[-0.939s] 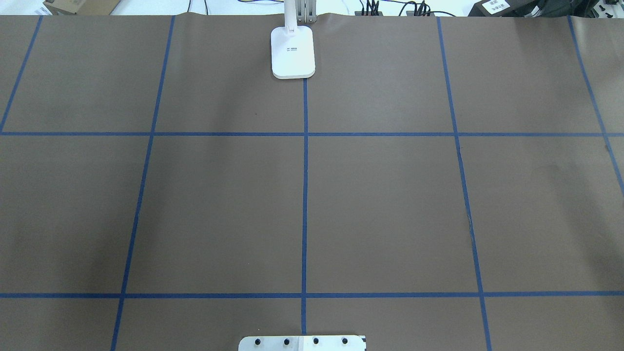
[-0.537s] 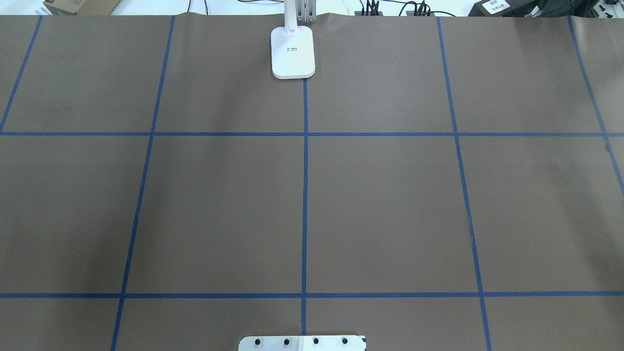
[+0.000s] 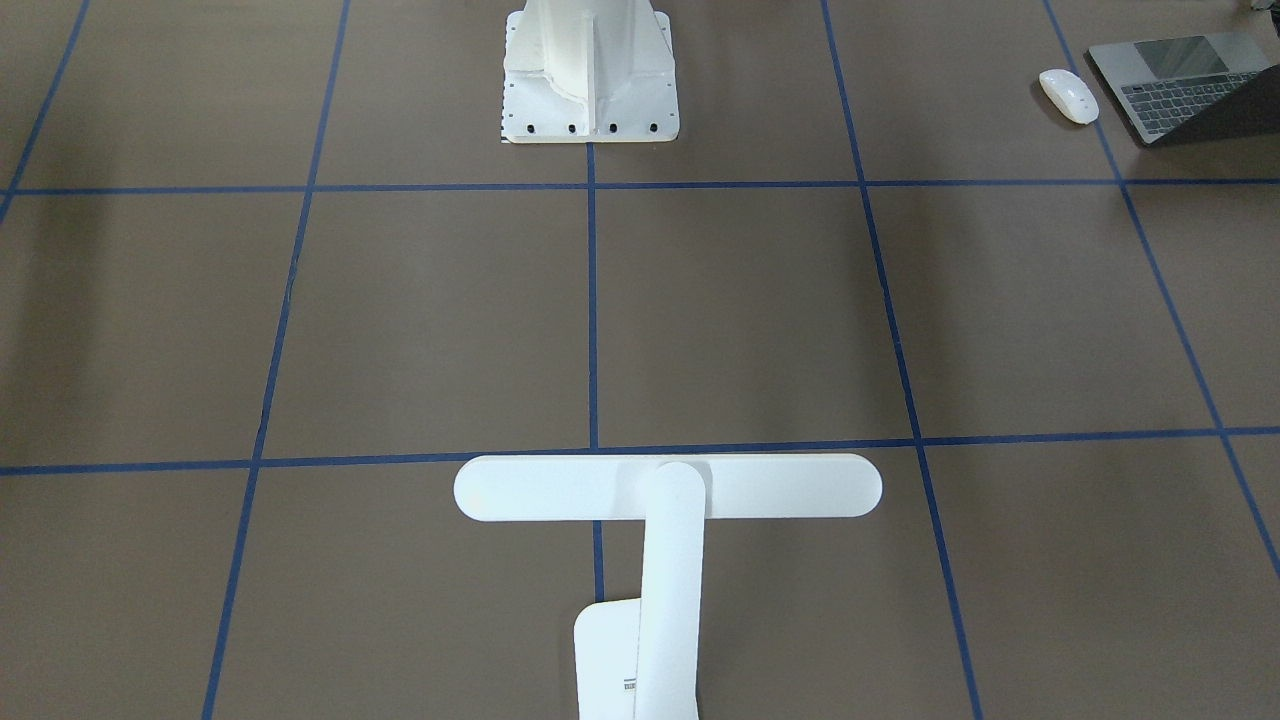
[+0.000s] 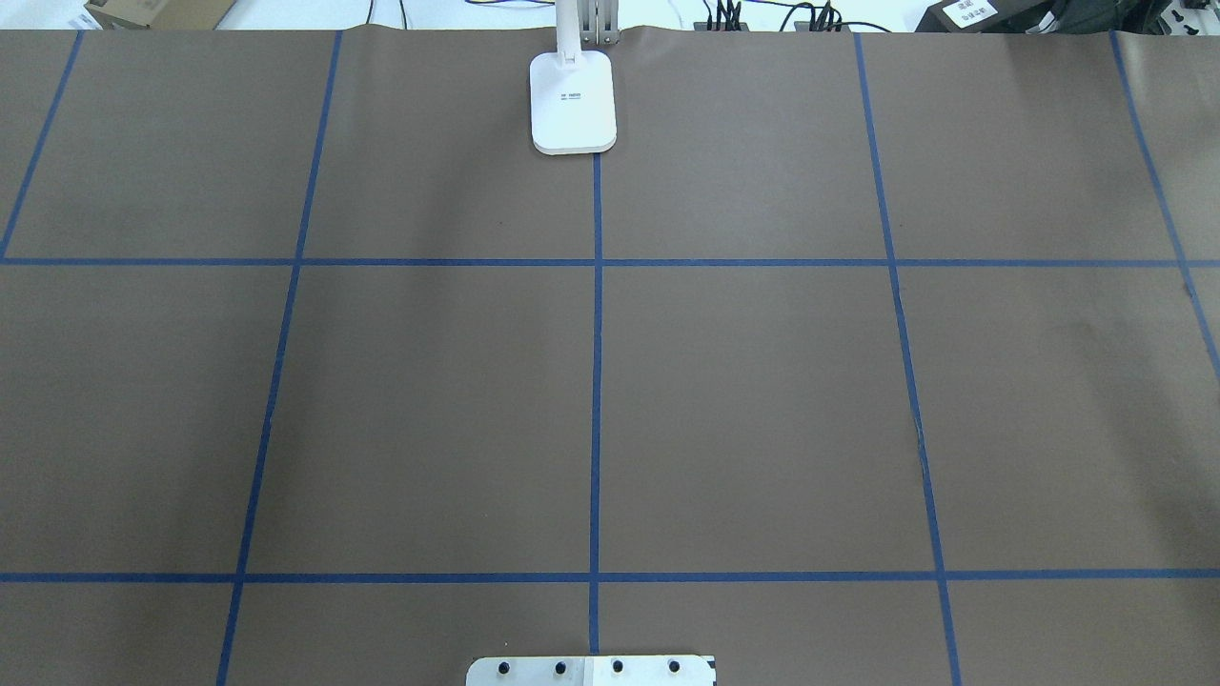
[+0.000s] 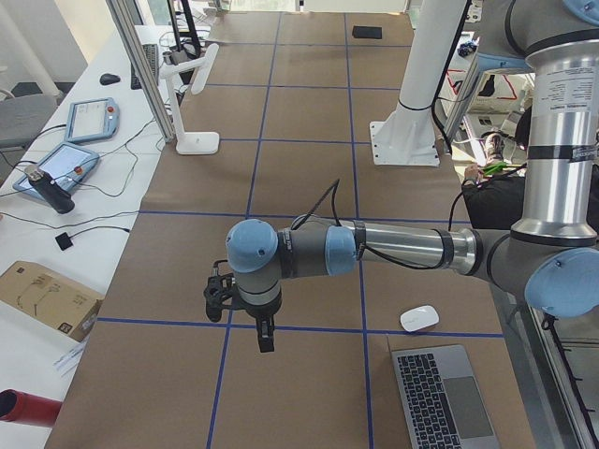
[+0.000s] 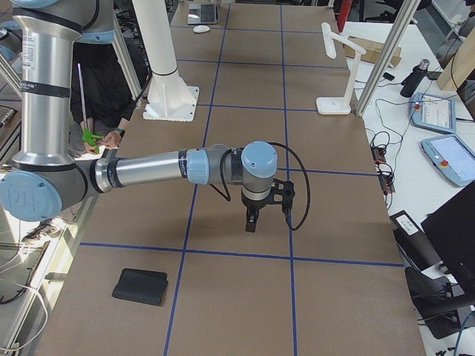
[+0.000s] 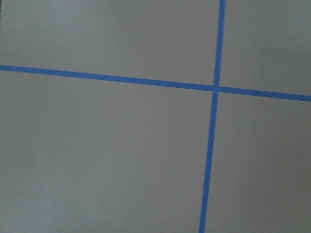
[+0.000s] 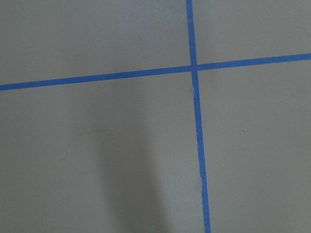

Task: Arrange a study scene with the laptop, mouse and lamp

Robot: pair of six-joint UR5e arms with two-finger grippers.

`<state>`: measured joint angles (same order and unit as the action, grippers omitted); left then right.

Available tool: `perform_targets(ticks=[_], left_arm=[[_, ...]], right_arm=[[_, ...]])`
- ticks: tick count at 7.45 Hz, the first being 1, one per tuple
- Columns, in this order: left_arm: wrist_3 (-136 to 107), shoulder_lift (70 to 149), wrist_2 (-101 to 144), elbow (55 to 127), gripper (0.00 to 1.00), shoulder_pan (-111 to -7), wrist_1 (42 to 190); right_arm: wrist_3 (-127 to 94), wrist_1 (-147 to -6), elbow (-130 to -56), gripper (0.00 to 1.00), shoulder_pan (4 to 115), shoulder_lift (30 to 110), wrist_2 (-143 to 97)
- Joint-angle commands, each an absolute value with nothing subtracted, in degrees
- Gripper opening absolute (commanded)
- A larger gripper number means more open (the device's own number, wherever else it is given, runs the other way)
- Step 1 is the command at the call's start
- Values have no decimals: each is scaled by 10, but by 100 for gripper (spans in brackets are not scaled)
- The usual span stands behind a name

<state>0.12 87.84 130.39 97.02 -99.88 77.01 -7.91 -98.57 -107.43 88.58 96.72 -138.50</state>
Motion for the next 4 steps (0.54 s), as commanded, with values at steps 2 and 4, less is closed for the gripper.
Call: perform_targets(ticks=[2, 4], left_arm=[[-134, 805, 1271, 992, 100, -1091, 736], [-285, 716, 1272, 1039, 100, -1093, 744]], right_arm=[[-77, -984, -1085, 100, 886, 968, -1394], [-78, -984, -1084, 100, 886, 968, -1396]])
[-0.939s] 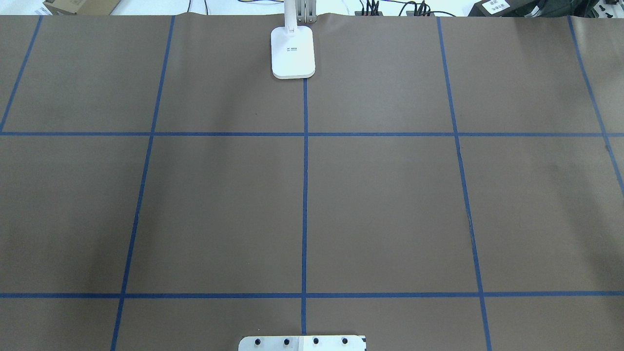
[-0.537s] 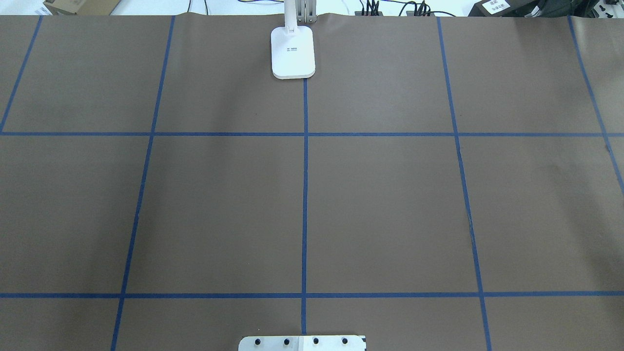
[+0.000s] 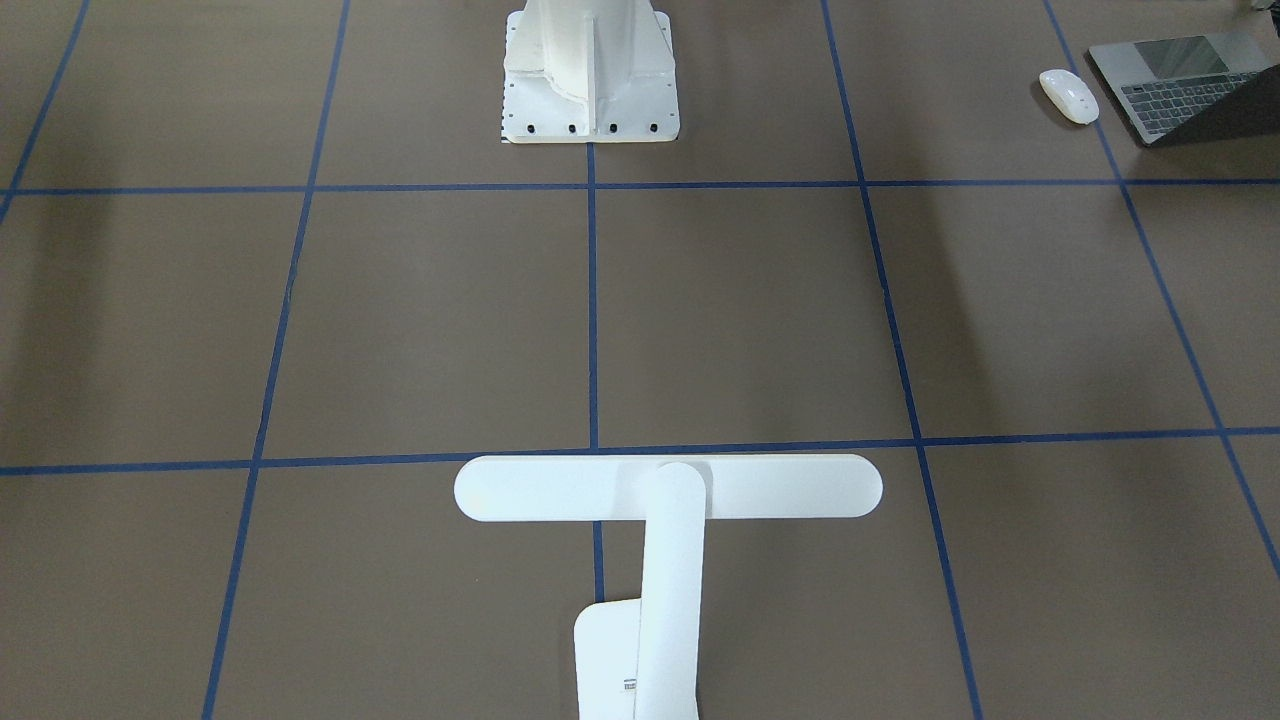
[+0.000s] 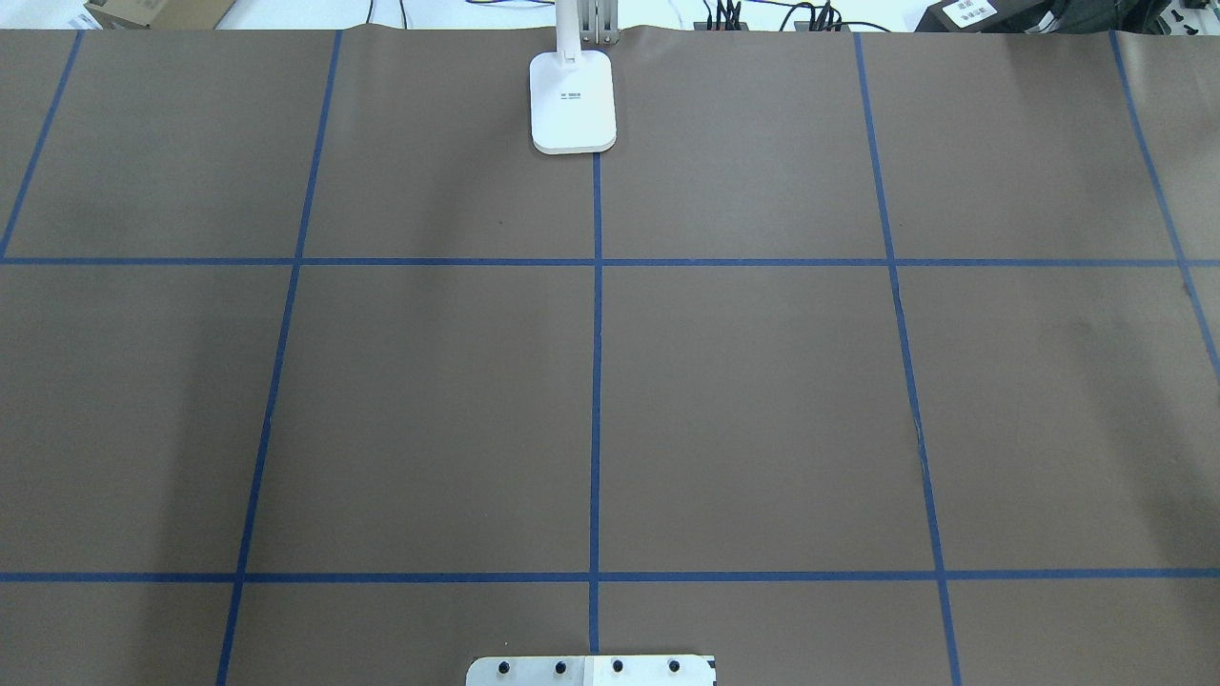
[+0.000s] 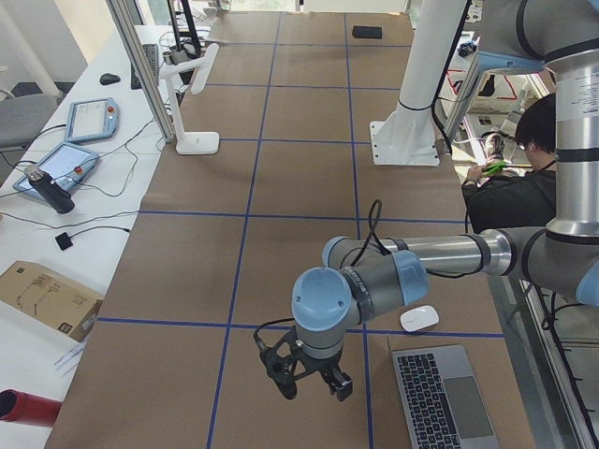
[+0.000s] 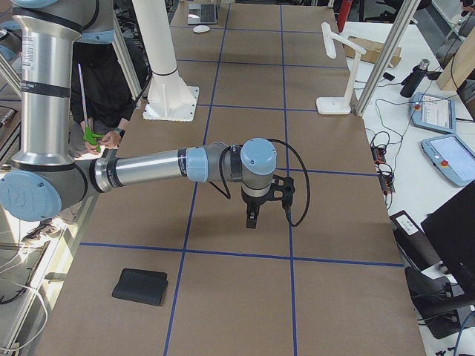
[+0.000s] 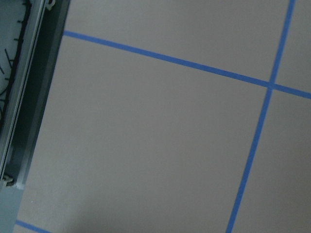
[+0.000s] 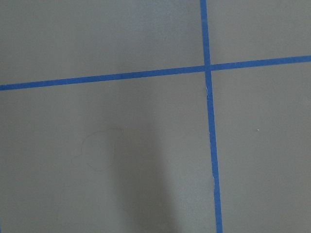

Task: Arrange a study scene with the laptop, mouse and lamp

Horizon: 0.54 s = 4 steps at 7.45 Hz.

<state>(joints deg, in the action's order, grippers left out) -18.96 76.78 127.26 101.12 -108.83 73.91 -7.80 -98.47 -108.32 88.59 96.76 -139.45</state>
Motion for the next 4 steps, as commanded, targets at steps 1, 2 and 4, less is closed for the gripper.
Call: perform_targets(ticks=[1, 2, 4], left_arm=[[-367, 695, 1269, 1051, 100, -1093, 745], [-408, 683, 1245, 1057, 100, -1094, 746], [-463, 676, 1227, 1049, 100, -1113, 746]], right_arm=[[-77, -983, -1082, 100, 886, 964, -1395], [-78, -983, -1084, 100, 886, 961, -1397], [-79, -984, -1085, 100, 885, 960, -1402]])
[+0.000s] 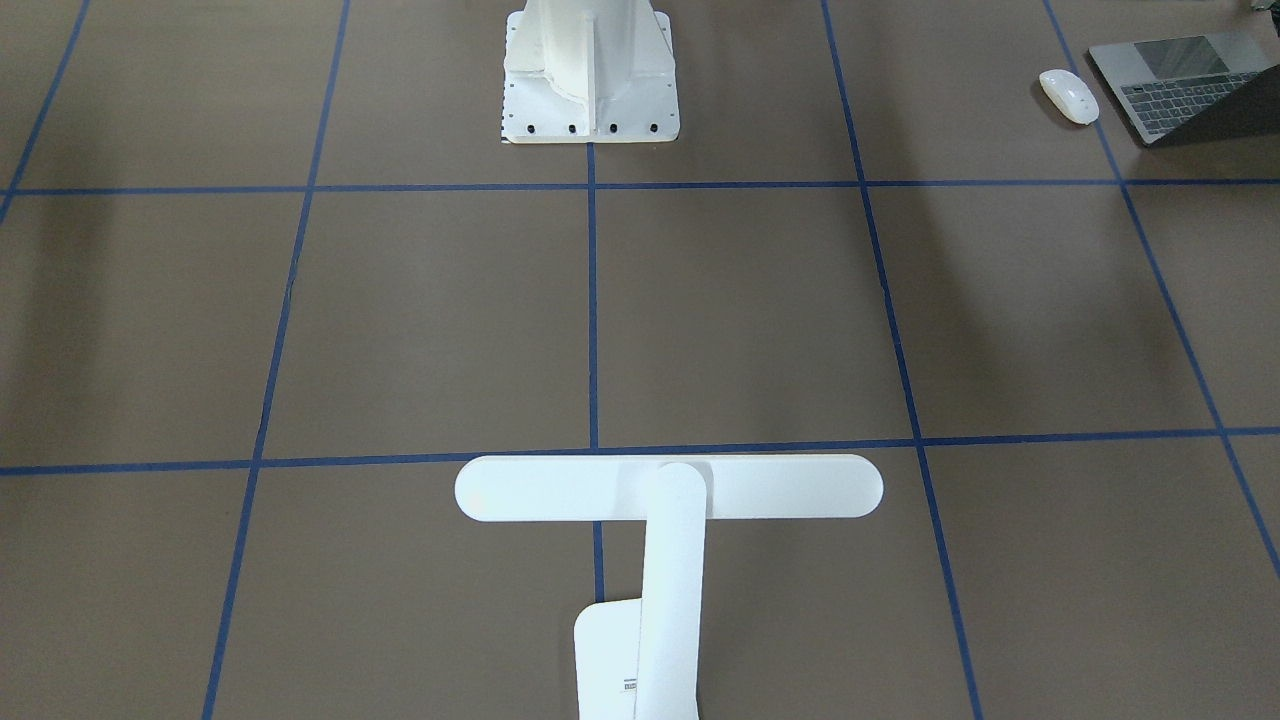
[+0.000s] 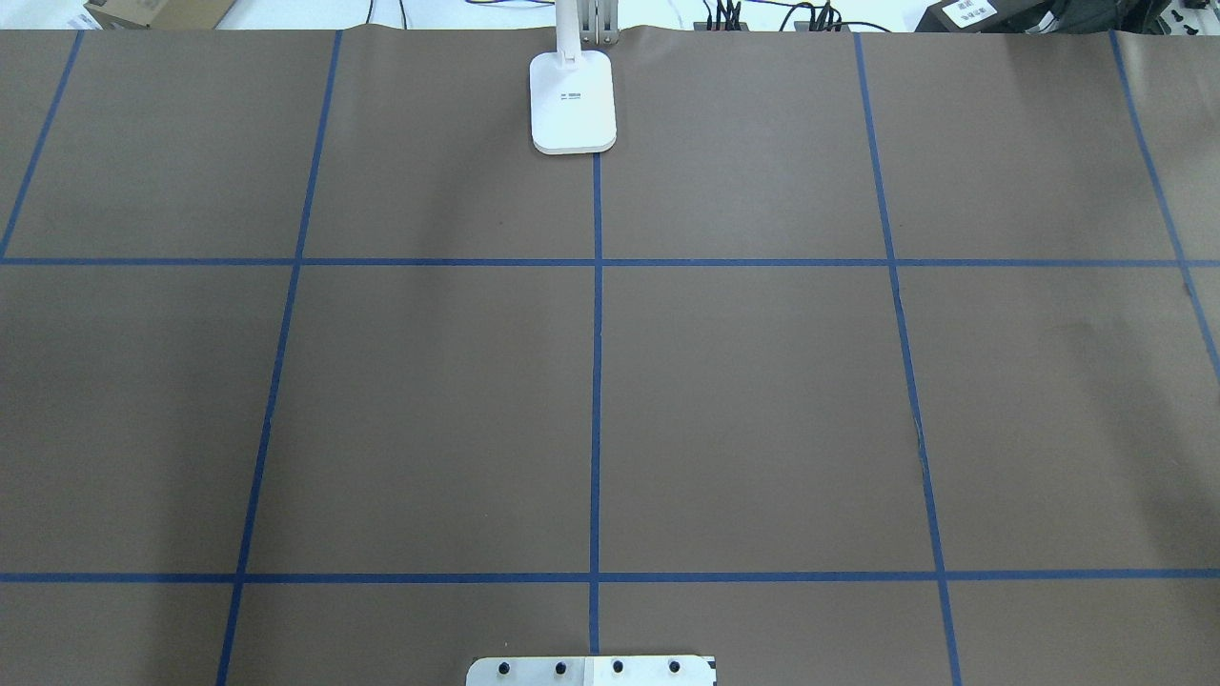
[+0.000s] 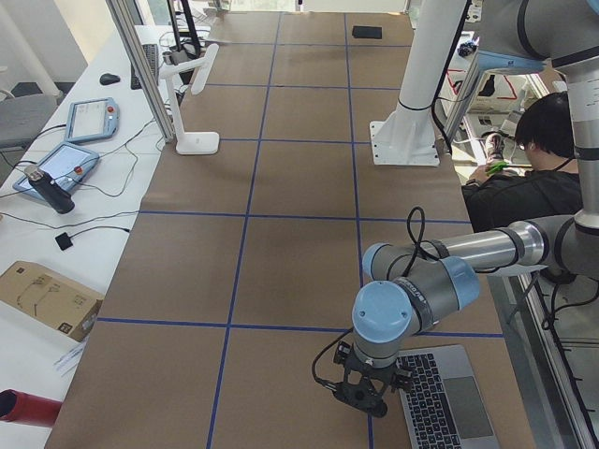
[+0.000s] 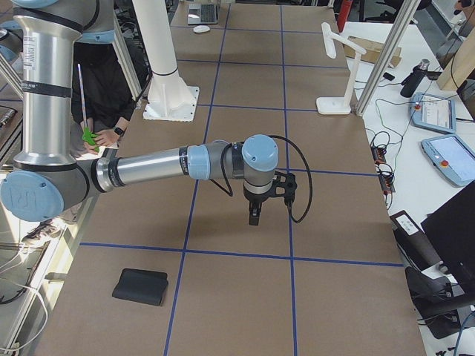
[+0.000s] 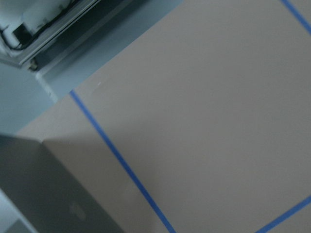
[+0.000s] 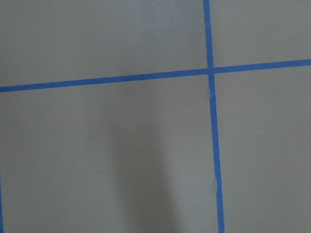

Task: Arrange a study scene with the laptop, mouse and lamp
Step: 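Lift the laptop with the left gripper and carry it over the table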

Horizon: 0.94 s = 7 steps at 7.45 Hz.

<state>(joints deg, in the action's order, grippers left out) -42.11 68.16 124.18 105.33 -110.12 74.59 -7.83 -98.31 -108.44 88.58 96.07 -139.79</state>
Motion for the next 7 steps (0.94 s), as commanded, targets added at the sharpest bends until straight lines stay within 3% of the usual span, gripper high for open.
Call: perform_targets(ticks=[1, 7], left_arm=[[-474, 676, 1224, 1032, 100, -1132, 748], [-477, 666, 1231, 965, 100, -1150, 767]], right_arm=[[-79, -985, -1085, 100, 886, 961, -1413], [-79, -983, -1085, 100, 886, 957, -1422]])
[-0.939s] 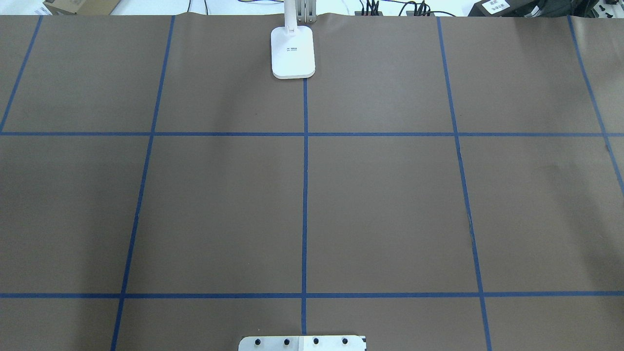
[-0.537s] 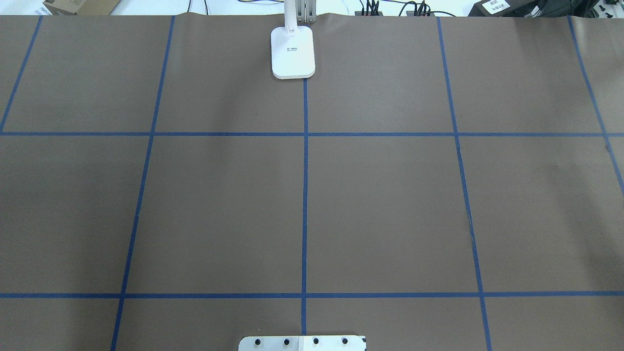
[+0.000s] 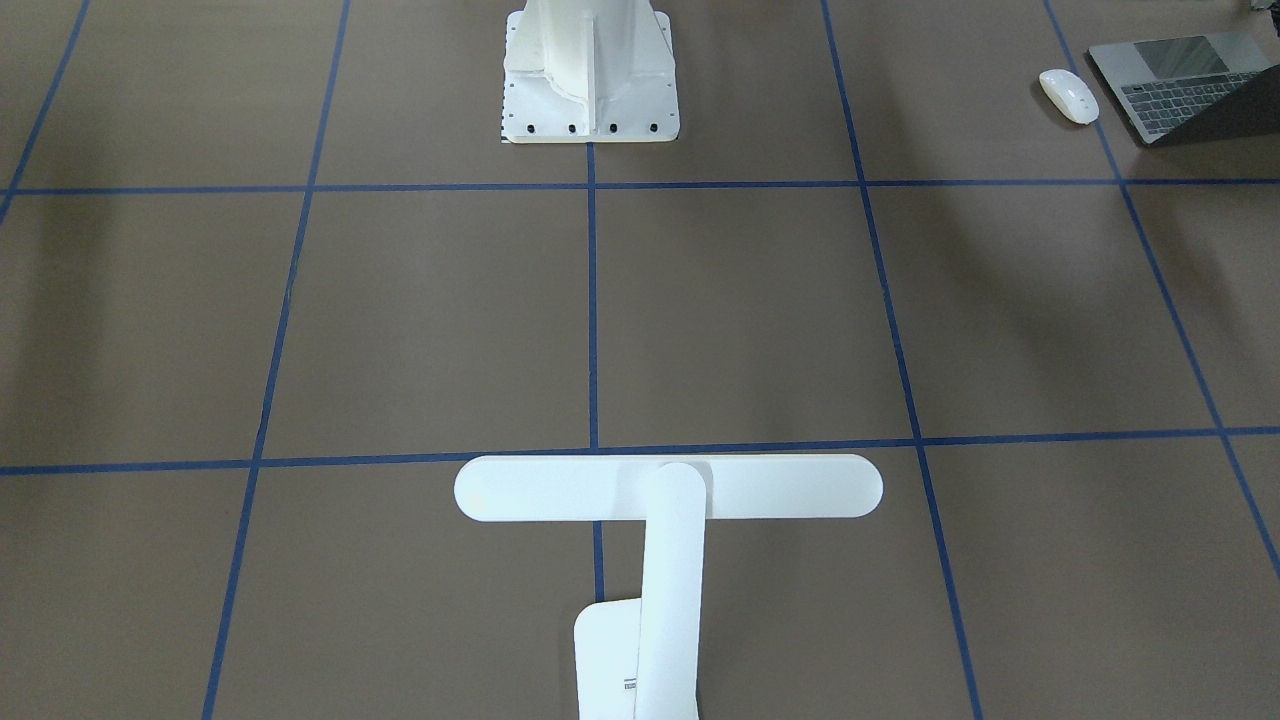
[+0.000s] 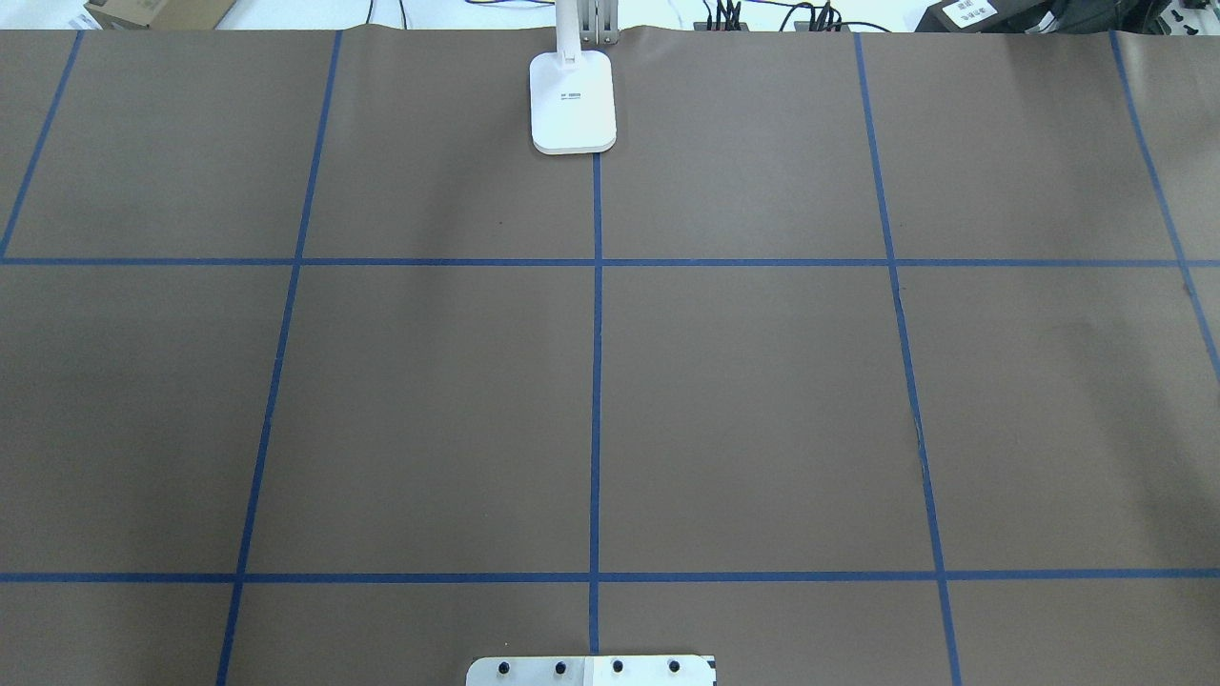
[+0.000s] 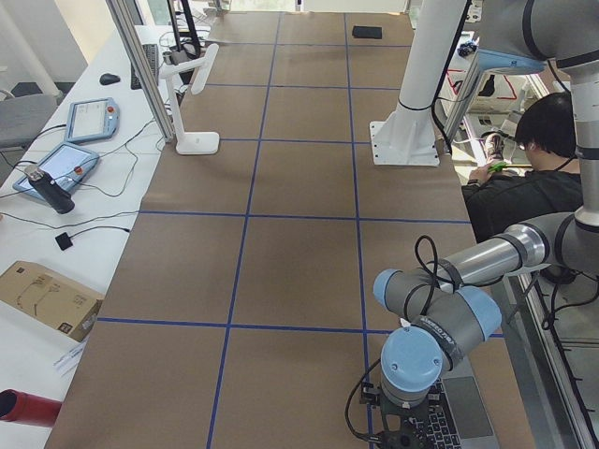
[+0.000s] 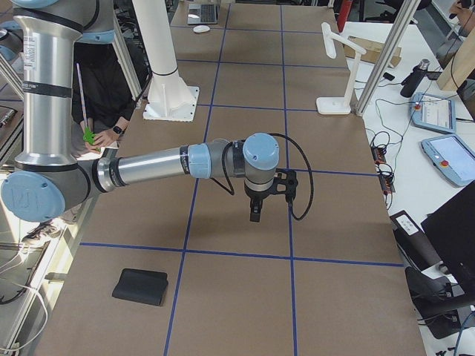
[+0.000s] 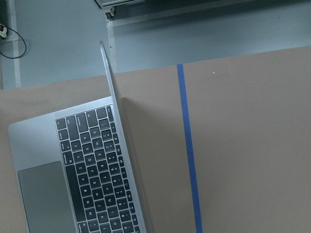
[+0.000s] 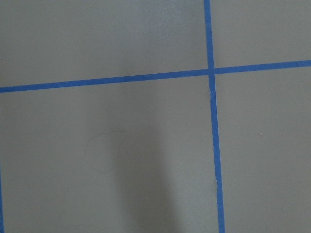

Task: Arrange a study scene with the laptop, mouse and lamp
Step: 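Lift the laptop with the left gripper and carry it over the table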

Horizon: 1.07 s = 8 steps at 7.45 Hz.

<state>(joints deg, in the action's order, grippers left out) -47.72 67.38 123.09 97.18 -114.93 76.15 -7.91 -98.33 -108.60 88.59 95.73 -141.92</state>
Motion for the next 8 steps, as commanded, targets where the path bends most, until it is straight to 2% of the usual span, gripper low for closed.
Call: perform_targets(ticks=[1, 3, 4, 6, 7, 8], left_arm=[[-477, 656, 1232, 965, 100, -1150, 769], [-475, 643, 1252, 965, 98, -1153, 769], [-474, 637, 1265, 959, 83, -1154, 771], [-473, 636, 1266, 958, 34, -1155, 774], [-473, 640, 1266, 959, 5, -1157, 774], [-472, 646, 1266, 961, 0, -1157, 773]], right_arm=[[-79, -983, -1085, 100, 886, 957, -1422], [-79, -983, -1085, 100, 886, 957, -1422], [-79, -983, -1085, 100, 886, 958, -1422], [-79, -983, -1085, 100, 885, 958, -1422], [-79, -983, -1085, 100, 886, 958, -1422], [-79, -983, -1084, 100, 886, 959, -1422]])
